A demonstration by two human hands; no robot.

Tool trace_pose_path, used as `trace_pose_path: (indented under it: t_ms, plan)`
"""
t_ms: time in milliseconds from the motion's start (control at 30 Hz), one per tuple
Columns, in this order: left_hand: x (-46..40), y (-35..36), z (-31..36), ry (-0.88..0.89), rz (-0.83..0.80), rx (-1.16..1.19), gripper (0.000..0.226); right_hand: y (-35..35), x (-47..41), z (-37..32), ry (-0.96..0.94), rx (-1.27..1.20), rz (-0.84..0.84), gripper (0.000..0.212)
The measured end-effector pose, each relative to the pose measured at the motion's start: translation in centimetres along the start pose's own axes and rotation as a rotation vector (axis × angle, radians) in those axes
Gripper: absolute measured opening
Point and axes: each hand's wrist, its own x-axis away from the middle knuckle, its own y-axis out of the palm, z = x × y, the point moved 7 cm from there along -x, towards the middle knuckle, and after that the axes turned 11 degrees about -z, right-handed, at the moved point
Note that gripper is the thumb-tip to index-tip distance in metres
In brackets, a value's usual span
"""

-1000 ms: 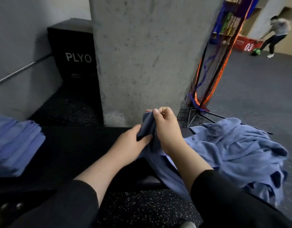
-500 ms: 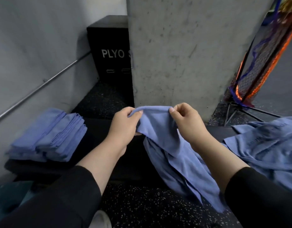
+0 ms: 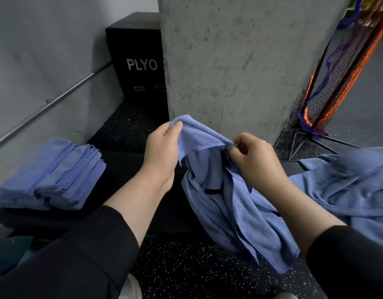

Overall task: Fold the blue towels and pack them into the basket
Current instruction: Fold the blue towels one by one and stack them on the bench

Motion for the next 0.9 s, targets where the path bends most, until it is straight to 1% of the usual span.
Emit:
trace_pose_path:
  t_ms: [33,100,200,267,367,400,467,533,600,633,700,733,767,800,867,900]
  plan:
    - [0.0,0.0,0.3,0.021,-0.004,0.009,0.020,-0.1,0.0,0.0,-0.002,0.009,-0.010,0.007]
    - [0.0,-0.1,0.8,0.054,-0.015,0.106,0.022,0.0,-0.2,0.6,0.002,0.016,-0.014,0.009]
    - [-0.3,-1.0,1.0,0.029,-0.005,0.394,0.026,-0.2,-0.2,1.5,0.023,-0.052,-0.004,0.017]
    - [-0.5,-2.0,1.0,0.007,0.006,0.529,0.032,0.7,-0.2,1.9,0.034,-0.049,-0.114,0.023]
    - [-0.8,-3.3,1.1,0.035,0.056,0.618,0.036,3.7,0.4,2.6,0.053,0.057,-0.371,0.032]
    - [-0.8,-3.9,1.2,0.055,0.087,0.639,0.036,4.8,0.7,2.9,0.064,0.107,-0.442,0.039]
    - [-1.1,-5.3,1.5,0.109,0.167,0.697,0.037,6.5,1.1,3.3,0.042,0.181,-0.525,0.061]
    - [-1.1,-6.7,1.9,0.141,0.242,0.751,0.037,8.0,1.6,3.5,0.011,0.227,-0.581,0.071]
    - [-1.2,-7.8,2.3,0.179,0.291,0.731,0.035,9.3,1.9,4.4,0.036,0.341,-0.582,0.077]
    - [-1.1,-8.2,2.5,0.209,0.310,0.705,0.034,9.7,2.0,4.7,0.049,0.418,-0.566,0.076]
    - [-1.0,-8.6,3.0,0.254,0.319,0.689,0.036,10.2,2.0,5.1,0.076,0.495,-0.543,0.062]
    - [-0.9,-8.9,3.3,0.256,0.317,0.696,0.038,10.4,1.9,5.3,0.077,0.481,-0.548,0.057]
    - [-0.8,-9.5,3.5,0.255,0.339,0.694,0.041,10.5,1.8,5.3,0.063,0.432,-0.549,0.058]
    - [-0.8,-10.5,3.5,0.249,0.393,0.667,0.044,10.4,1.6,5.3,0.055,0.354,-0.525,0.058]
    - [-0.7,-12.7,2.9,0.208,0.529,0.545,0.057,9.2,0.8,5.4,0.059,0.156,-0.346,0.047]
    - [-0.8,-13.3,2.9,0.184,0.561,0.428,0.059,8.4,0.3,5.6,0.070,0.082,-0.244,0.040]
